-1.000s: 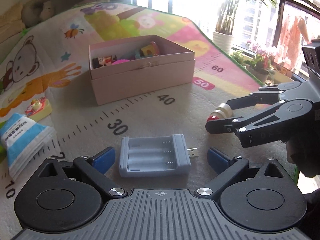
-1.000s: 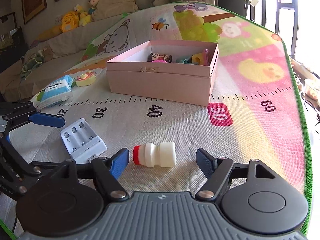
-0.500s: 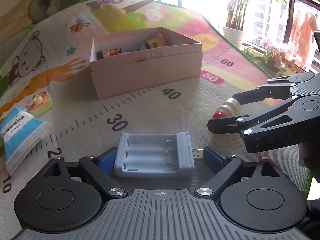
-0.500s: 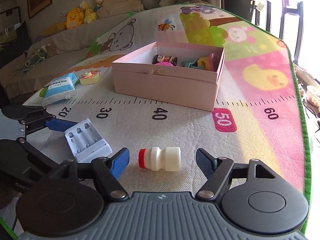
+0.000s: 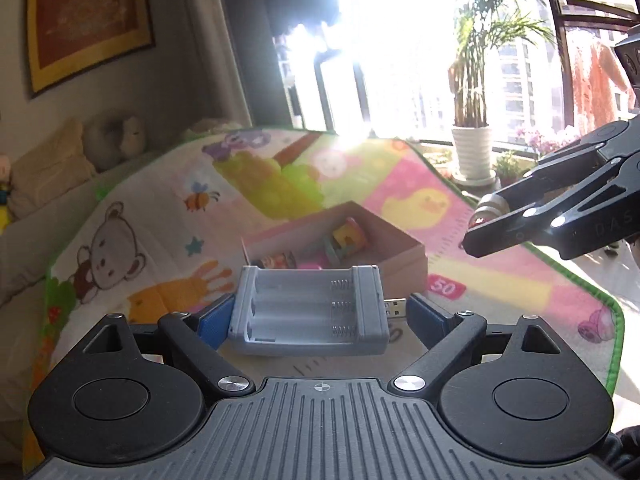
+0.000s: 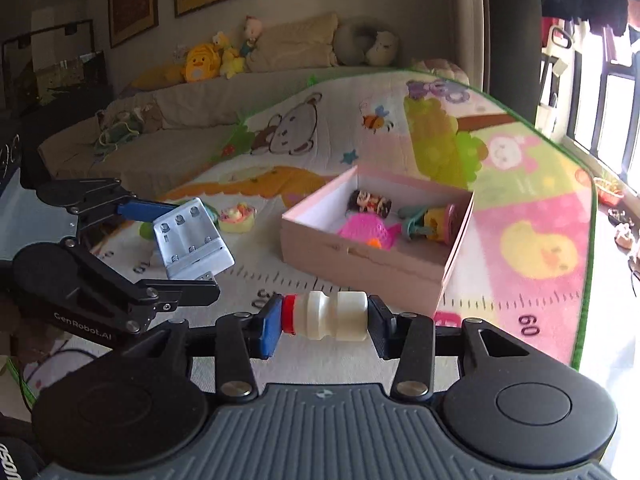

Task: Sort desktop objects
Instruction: 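Carry the charger and bottle over the pink box and open both grippers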

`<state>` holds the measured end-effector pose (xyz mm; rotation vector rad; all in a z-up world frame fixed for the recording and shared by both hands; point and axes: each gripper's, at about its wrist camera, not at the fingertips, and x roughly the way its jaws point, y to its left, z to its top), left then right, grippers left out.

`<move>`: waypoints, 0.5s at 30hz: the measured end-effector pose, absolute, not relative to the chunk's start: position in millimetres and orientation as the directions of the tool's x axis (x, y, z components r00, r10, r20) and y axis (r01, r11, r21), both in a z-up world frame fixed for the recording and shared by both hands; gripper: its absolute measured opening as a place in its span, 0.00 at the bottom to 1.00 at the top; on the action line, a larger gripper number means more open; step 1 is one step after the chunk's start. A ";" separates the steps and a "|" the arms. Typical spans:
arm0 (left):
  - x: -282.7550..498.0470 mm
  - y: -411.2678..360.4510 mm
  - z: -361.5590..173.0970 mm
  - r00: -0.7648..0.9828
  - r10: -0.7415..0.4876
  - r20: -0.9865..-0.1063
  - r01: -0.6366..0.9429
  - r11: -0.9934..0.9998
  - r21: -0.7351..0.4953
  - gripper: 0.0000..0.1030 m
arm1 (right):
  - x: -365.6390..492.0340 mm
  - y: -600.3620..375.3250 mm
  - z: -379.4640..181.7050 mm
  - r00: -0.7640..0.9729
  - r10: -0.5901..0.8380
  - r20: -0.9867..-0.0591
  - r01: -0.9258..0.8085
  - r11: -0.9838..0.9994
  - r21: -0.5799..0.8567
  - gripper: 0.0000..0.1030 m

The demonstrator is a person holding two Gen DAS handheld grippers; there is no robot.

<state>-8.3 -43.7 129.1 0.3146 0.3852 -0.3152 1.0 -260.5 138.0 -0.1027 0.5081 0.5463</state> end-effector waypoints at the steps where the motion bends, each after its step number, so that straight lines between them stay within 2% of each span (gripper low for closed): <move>1: -2.2 -45.3 139.7 0.896 -0.234 -0.379 0.343 0.905 0.253 0.92 | 5.4 -263.0 157.1 0.765 0.467 -0.443 -0.511 0.859 0.023 0.43; 4: 27.3 -52.6 162.9 0.919 -0.234 -0.317 0.319 0.913 0.253 0.92 | 28.5 -266.2 191.1 0.818 0.437 -0.373 -0.468 0.884 0.010 0.43; 9: 93.8 -67.8 166.5 0.942 -0.210 -0.263 0.271 0.937 0.222 0.92 | 100.0 -265.2 207.7 0.828 0.405 -0.387 -0.404 0.911 0.090 0.43; 12: 133.3 -70.1 143.3 0.910 -0.226 -0.348 0.291 0.945 0.148 0.92 | 142.6 -257.4 194.3 0.821 0.360 -0.444 -0.348 0.931 0.111 0.43; 15: 137.8 -60.9 116.1 0.884 -0.236 -0.404 0.301 0.948 0.104 0.94 | 167.7 -252.4 173.0 0.790 0.350 -0.503 -0.327 0.935 0.138 0.44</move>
